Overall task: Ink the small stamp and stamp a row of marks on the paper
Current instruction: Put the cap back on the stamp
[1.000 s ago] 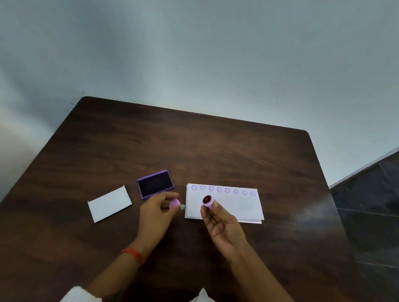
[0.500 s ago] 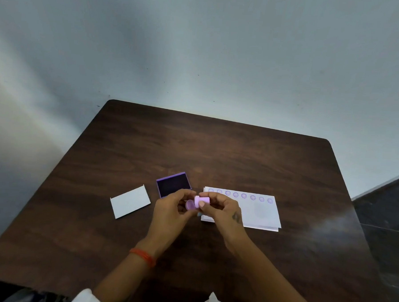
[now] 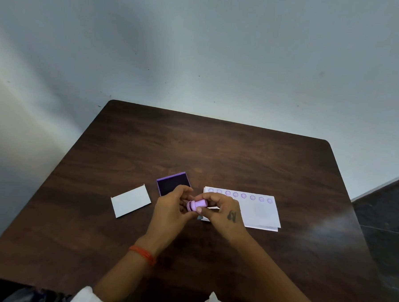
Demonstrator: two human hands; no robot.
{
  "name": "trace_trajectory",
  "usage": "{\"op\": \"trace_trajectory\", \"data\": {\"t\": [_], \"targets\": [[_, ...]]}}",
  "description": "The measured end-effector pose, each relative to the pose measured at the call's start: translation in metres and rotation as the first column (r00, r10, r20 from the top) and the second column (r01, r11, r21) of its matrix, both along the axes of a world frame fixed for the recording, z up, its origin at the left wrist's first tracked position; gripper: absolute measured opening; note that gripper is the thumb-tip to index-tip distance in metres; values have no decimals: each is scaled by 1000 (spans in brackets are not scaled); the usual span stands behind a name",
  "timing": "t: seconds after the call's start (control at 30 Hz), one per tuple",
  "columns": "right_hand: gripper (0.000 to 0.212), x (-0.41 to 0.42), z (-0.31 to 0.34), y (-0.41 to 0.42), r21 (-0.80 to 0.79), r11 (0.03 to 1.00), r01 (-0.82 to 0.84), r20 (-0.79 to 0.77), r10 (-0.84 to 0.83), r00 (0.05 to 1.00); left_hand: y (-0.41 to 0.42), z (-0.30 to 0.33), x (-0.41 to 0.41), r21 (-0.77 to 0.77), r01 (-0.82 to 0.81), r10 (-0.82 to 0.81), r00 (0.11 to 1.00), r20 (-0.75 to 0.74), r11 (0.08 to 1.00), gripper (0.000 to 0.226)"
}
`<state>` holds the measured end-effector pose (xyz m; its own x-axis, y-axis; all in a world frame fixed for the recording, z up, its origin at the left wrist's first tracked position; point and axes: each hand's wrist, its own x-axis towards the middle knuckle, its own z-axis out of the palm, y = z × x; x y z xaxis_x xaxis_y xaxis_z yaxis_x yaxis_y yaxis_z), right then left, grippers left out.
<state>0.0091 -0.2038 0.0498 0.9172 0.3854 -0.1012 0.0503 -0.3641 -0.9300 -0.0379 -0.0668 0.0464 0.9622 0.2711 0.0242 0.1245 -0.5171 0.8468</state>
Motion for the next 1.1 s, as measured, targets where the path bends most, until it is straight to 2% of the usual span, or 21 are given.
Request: {"op": "trace_trajectory", "data": {"t": [0.13,0.5,0.63,0.83,0.97,1.1], "targets": [[15,4,-2,-2,-7,999,-47,8,47,999,-1,3,3,31,29,-28,999,-17,999,53],[20,4,0,-7,24,999,-49,-7,49,999,-1,2,3,3,58,-58,998,-9,998,51],[9,4,-4,-7,20,1000,-14,-37,14,999,-1,0,4,14,63,-63,998,-19,998,53],[29,1,-8,-7,-16,999,31,-148,-33,989,-1,-3,6,61,51,-50,998,-29,997,50],[20,1,-8,-7,14,999,32,-105,-30,994,-1,-4,7,78,60,-58,998,-29,995,53],[24,3,-7,-7,-4,999,43,-191,-43,981,-2,-3,6,56,66,-65,998,-17,996,49]]}}
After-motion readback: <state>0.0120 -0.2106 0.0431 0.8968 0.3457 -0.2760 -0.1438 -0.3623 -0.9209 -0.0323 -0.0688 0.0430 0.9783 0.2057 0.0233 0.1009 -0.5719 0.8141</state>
